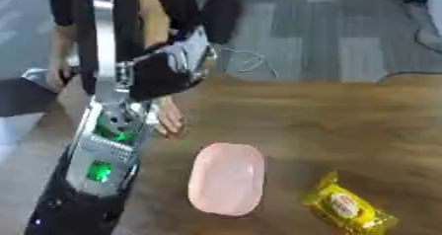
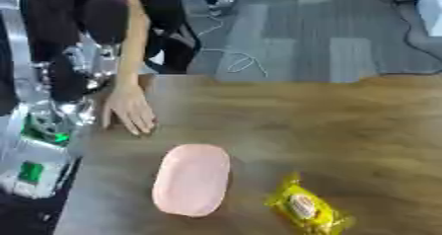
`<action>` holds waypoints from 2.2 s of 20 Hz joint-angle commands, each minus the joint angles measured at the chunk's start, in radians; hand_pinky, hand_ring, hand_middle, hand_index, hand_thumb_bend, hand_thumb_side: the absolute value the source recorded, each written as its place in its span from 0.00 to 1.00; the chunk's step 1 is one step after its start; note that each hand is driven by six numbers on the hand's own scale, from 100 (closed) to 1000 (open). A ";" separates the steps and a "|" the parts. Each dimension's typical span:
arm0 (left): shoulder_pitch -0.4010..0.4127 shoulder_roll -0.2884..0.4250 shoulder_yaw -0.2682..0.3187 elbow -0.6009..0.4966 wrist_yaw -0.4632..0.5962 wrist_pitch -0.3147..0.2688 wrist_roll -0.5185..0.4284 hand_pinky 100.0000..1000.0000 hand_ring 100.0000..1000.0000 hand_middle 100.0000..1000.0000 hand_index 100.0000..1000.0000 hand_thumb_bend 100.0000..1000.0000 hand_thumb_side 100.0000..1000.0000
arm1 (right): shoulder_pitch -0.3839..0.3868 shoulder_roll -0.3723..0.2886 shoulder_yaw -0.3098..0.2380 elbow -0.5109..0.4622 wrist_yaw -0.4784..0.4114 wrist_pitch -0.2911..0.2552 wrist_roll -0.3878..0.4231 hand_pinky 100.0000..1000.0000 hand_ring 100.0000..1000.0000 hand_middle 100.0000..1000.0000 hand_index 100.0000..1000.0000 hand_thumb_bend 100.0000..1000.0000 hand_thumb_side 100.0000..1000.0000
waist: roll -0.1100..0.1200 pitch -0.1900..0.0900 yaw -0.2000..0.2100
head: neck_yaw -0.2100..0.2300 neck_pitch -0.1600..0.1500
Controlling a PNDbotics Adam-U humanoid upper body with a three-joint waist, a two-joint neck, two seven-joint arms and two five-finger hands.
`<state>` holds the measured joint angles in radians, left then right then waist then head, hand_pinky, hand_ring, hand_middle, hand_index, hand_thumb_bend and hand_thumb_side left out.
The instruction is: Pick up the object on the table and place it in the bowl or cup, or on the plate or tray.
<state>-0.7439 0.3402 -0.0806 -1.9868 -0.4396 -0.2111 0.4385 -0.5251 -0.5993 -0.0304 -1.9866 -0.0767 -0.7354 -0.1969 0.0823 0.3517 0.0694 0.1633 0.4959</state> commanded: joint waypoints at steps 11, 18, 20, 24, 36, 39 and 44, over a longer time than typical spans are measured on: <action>-0.019 0.020 -0.001 -0.013 0.034 0.026 0.011 0.53 0.67 0.75 0.80 0.28 0.64 | -0.012 0.008 -0.008 -0.013 0.024 0.016 0.008 0.35 0.50 0.64 0.71 0.00 1.00 | 0.012 0.044 -0.024 | -0.054 -0.013; -0.015 0.161 -0.038 0.010 0.047 0.103 -0.055 0.49 0.62 0.72 0.79 0.23 0.58 | 0.020 -0.015 -0.013 -0.013 0.056 0.009 -0.005 0.32 0.47 0.62 0.70 0.00 1.00 | 0.022 0.061 -0.037 | -0.053 -0.003; -0.016 0.258 -0.067 0.044 0.057 0.131 -0.100 0.47 0.60 0.70 0.78 0.23 0.58 | 0.040 -0.029 -0.012 -0.013 0.073 0.002 -0.007 0.31 0.47 0.61 0.69 0.00 1.00 | 0.027 0.063 -0.042 | -0.045 0.013; -0.030 0.417 -0.136 0.092 0.076 0.160 -0.210 0.45 0.59 0.70 0.78 0.36 0.55 | 0.071 -0.051 -0.012 -0.013 0.107 -0.014 -0.019 0.31 0.46 0.61 0.67 0.00 1.00 | 0.036 0.062 -0.052 | -0.027 0.045; -0.174 0.539 -0.370 0.163 0.097 0.172 -0.516 0.47 0.60 0.69 0.79 0.71 0.53 | 0.132 -0.081 -0.022 -0.013 0.190 -0.110 -0.115 0.34 0.49 0.64 0.63 0.00 1.00 | 0.053 0.034 -0.132 | 0.051 0.120; -0.218 0.515 -0.414 0.216 0.080 0.159 -0.573 0.49 0.61 0.71 0.80 0.77 0.53 | 0.144 -0.085 -0.026 -0.013 0.212 -0.118 -0.143 0.35 0.49 0.64 0.62 0.00 1.00 | 0.055 0.023 -0.151 | 0.052 0.134; -0.305 0.472 -0.488 0.292 0.066 0.118 -0.680 0.54 0.66 0.74 0.82 0.92 0.47 | 0.164 -0.089 -0.036 -0.013 0.239 -0.105 -0.172 0.35 0.49 0.64 0.63 0.00 1.00 | 0.065 0.006 -0.164 | 0.037 0.163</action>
<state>-1.0289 0.8063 -0.5625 -1.7035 -0.3664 -0.0834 -0.2179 -0.3590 -0.6587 -0.0520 -1.9865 0.1536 -0.8307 -0.3485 0.1540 0.3848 -0.0934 0.2020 0.6531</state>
